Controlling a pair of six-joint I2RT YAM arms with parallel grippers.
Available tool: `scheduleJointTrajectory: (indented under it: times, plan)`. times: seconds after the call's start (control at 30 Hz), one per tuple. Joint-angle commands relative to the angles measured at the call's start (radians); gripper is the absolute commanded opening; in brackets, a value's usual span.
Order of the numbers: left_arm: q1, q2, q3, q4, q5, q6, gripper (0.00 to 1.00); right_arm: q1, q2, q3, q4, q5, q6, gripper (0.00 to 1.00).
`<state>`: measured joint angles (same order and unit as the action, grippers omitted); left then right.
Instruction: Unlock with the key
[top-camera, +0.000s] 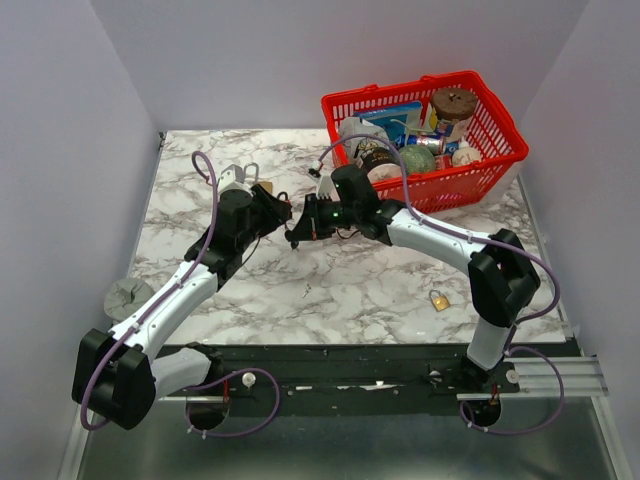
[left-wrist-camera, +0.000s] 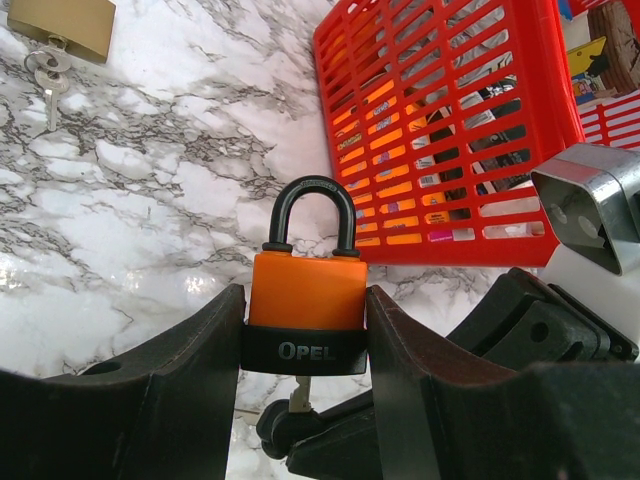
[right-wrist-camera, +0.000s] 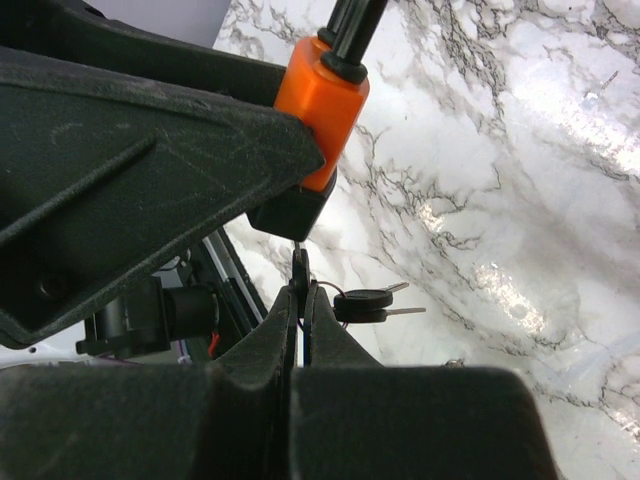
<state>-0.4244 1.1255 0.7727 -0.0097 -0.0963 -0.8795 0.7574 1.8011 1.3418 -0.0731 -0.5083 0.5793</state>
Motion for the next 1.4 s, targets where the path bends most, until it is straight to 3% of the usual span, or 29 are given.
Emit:
scheduleJointTrajectory:
  times: [0.0, 1.37]
  plan:
    - [0.006, -0.004, 0.033, 0.025, 0.018, 0.001, 0.00, -0.010, -0.012, 0.003, 0.054, 0.065, 0.031, 0.01]
    - [0.003, 0.005, 0.019, 0.062, 0.061, 0.011, 0.00, -0.032, -0.022, 0.005, 0.160, 0.174, 0.146, 0.01]
